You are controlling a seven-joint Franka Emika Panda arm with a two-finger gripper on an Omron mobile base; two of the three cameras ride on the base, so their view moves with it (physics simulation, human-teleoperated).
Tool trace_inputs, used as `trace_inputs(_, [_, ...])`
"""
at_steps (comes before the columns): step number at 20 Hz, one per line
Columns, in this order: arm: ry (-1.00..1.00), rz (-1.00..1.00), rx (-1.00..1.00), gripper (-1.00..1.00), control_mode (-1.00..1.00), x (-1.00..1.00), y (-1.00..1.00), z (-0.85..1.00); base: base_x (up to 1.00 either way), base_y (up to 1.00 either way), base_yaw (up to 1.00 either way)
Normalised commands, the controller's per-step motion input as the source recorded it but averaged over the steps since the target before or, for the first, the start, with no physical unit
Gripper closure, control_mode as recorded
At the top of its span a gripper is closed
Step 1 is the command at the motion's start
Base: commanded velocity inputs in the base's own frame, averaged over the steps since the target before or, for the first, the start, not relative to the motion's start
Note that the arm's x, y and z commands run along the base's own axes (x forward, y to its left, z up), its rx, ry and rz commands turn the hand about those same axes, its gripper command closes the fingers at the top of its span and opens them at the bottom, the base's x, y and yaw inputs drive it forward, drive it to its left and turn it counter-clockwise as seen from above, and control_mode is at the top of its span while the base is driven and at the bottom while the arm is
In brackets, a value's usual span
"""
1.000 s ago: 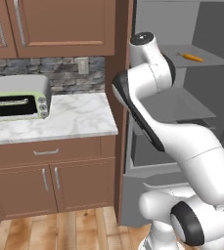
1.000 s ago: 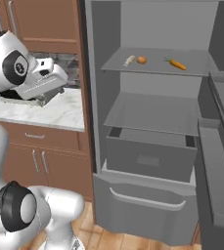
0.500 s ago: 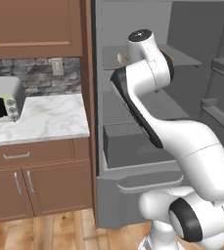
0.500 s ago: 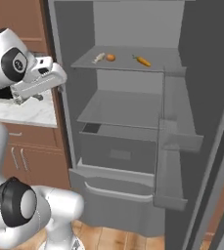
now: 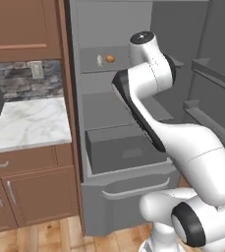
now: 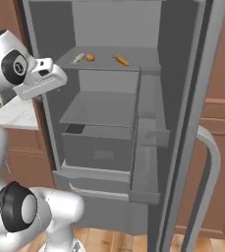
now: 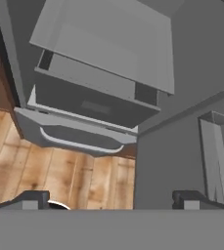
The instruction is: Open the fridge, remove the tangerine, carrot, and fish, and place them on any counter.
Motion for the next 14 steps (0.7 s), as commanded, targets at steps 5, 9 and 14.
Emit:
trace_inputs(5, [0.00,0.00,0.00,-1.00,1.00,0.00,0.00,0.00,0.69,-0.04,-0.20])
trace_inputs(9, [0.00,0.00,0.00,-1.00,1.00,0.00,0.00,0.00,0.92,0.00,-0.18])
trace_inputs(14, [0.00,0.00,0.00,-1.00,1.00,0.00,0.00,0.00,0.83,0.00,-0.03])
